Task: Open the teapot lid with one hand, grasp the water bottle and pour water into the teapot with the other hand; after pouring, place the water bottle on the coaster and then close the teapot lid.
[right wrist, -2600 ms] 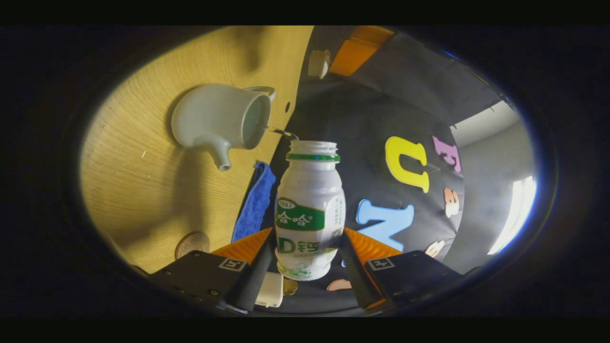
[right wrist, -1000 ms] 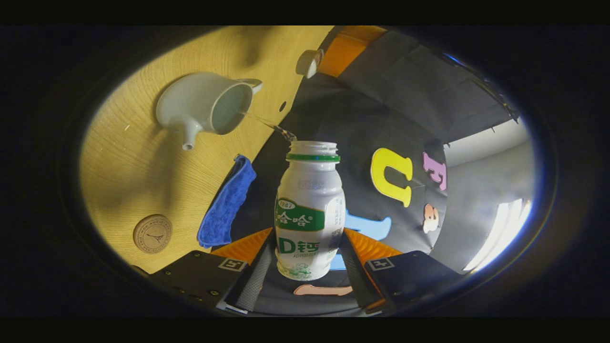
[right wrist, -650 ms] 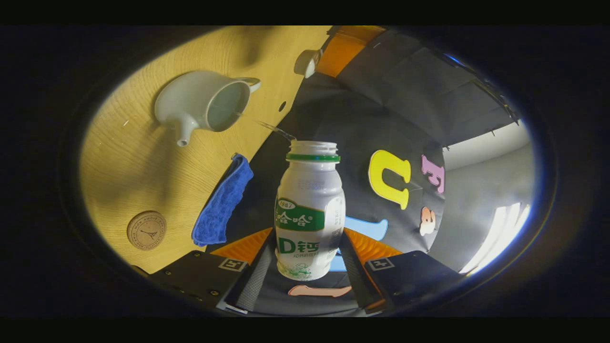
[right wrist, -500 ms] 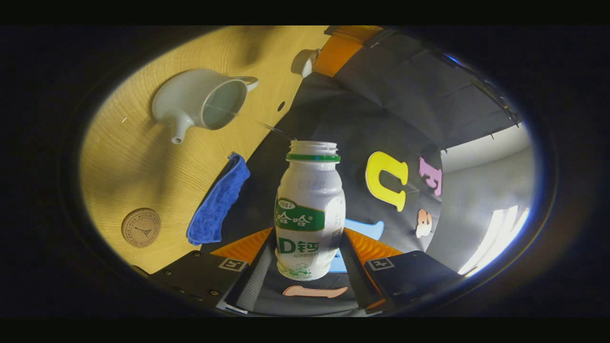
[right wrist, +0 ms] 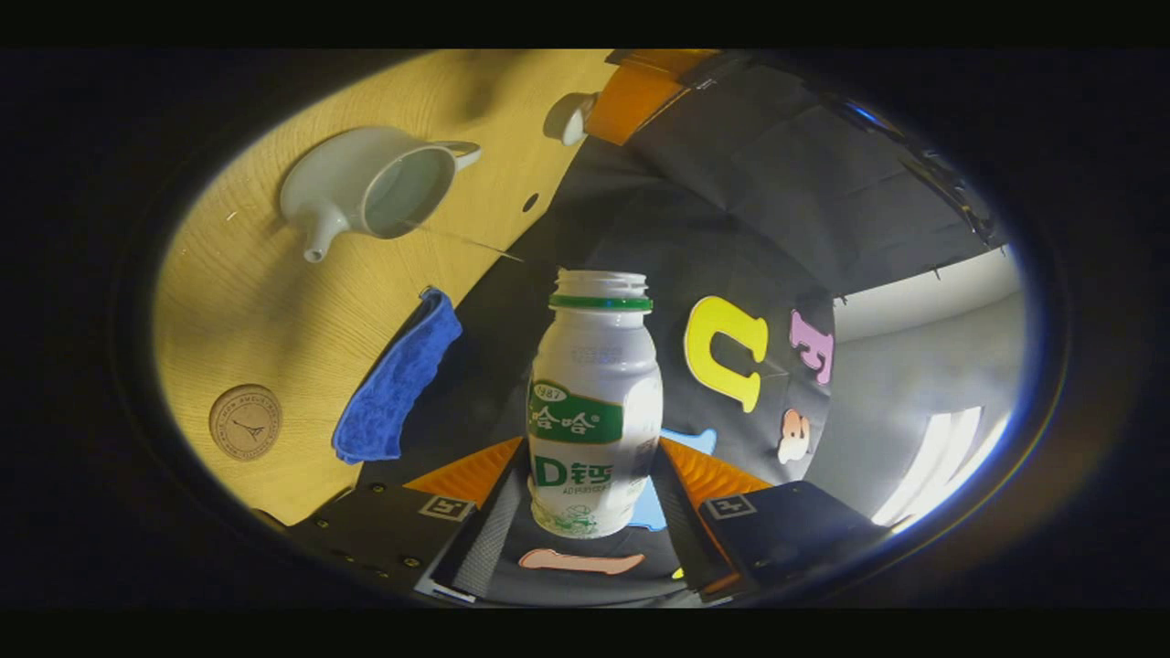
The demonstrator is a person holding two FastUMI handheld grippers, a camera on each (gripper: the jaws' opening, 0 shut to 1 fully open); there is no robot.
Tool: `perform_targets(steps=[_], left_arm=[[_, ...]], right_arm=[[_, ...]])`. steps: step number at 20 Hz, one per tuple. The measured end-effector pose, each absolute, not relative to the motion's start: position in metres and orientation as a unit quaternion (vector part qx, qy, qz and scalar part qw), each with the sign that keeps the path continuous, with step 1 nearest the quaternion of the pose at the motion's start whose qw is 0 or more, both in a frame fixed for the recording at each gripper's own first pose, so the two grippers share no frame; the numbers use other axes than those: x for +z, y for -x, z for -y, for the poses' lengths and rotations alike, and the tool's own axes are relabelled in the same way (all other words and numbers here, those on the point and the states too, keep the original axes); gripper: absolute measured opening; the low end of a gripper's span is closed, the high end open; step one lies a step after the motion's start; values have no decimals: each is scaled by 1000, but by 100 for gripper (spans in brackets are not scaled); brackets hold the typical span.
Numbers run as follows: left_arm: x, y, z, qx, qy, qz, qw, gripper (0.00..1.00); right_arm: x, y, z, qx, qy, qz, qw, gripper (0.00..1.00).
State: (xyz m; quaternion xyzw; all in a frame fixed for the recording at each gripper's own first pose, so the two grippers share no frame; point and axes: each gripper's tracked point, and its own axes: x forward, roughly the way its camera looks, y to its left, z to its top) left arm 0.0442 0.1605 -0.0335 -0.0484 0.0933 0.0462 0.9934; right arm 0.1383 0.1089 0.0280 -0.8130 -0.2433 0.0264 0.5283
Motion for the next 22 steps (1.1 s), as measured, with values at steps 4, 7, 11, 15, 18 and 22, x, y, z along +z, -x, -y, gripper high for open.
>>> perform_targets(steps=[4,7,11,15,18,22], left_arm=[[-35,-44,-160,44,47,-94,993,9],[-34,-44,-160,45,48,-94,993,9],[-35,-44,-160,44,47,-94,994,9],[-34,-44,-161,45,48,-92,994,9],[-33,-44,-160,46,50,-90,994,9],[-33,-44,-160,43,50,-86,994,9]], right_arm=[[30,-140,-108,20,813,255,523,76],[30,-139,-109,14,811,262,523,76],[31,-139,-109,8,808,270,523,76],[20,-145,-104,39,780,231,581,76],[4,-152,-99,72,732,174,654,75],[-11,-156,-95,105,649,107,746,76]])
